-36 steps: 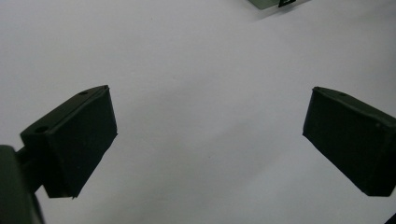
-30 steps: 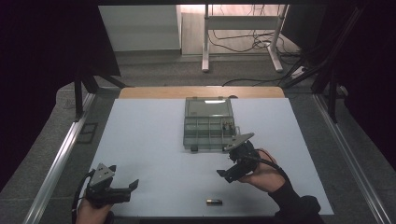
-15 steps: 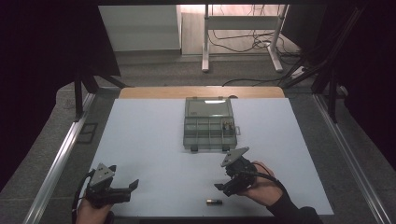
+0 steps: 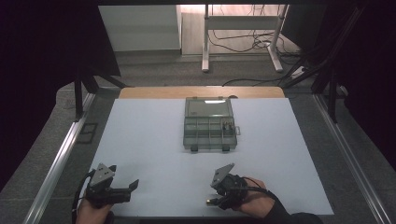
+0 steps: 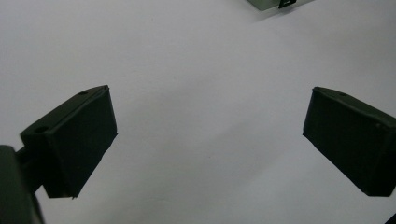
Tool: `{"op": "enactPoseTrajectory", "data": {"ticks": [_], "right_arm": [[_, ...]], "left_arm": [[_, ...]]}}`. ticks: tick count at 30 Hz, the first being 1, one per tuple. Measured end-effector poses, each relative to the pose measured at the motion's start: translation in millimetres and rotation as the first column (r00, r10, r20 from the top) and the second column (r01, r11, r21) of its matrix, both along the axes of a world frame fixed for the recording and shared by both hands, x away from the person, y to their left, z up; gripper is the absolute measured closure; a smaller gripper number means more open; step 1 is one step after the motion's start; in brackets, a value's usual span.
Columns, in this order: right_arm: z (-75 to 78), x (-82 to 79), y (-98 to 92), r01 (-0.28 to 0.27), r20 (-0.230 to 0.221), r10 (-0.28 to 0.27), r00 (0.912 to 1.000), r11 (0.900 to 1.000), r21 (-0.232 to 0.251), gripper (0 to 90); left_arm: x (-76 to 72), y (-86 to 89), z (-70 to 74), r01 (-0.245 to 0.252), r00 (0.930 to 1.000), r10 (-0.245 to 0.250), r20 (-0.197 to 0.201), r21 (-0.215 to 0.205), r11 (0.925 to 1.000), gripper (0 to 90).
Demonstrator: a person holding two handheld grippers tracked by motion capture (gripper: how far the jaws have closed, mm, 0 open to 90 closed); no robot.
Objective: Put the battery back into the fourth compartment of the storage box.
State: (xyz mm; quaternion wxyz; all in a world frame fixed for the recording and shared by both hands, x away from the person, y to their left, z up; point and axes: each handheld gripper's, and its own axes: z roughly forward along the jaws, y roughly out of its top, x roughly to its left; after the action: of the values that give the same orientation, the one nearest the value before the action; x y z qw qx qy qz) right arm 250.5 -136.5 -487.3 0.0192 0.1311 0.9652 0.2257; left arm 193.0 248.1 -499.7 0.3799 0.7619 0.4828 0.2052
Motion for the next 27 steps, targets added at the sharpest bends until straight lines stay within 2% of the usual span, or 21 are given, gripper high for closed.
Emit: {"op": "enactPoseTrajectory", "data": {"ticks": [4,9,10,18,20,27], "right_arm": [[-7.8,-2.8,3.6,-0.027,-0.002,0.027,0.9996,0.999,-0.031,59.0],[-15.0,-1.9,5.4,-0.048,-0.036,0.046,0.9983,0.997,-0.056,74.0],[-16.0,-2.6,5.9,-0.051,-0.029,0.049,0.9984,0.997,-0.065,75.4],[-13.0,-3.1,6.3,-0.06,-0.008,0.059,0.9982,0.997,-0.05,76.4],[-8.9,-1.3,5.2,-0.042,0.009,0.042,0.9991,0.998,-0.038,76.4],[-2.7,3.4,1.1,-0.021,0.018,0.021,0.9996,1.0,-0.012,76.4]], "left_arm": [[0.0,-0.4,0.0,0.001,1.0,-0.001,0.0,0.002,1.0,3.5],[0.0,-0.4,0.0,0.001,1.0,-0.001,0.0,0.003,1.0,3.5],[0.1,-0.4,-0.1,0.001,1.0,-0.001,-0.001,0.003,1.0,3.5],[0.1,-0.8,0.1,0.002,1.0,-0.002,-0.003,0.005,1.0,3.6],[0.2,-0.7,0.0,0.002,1.0,-0.002,-0.004,0.005,1.0,3.6],[0.3,-0.9,0.0,0.001,1.0,-0.001,-0.004,0.007,1.0,3.6]]}}
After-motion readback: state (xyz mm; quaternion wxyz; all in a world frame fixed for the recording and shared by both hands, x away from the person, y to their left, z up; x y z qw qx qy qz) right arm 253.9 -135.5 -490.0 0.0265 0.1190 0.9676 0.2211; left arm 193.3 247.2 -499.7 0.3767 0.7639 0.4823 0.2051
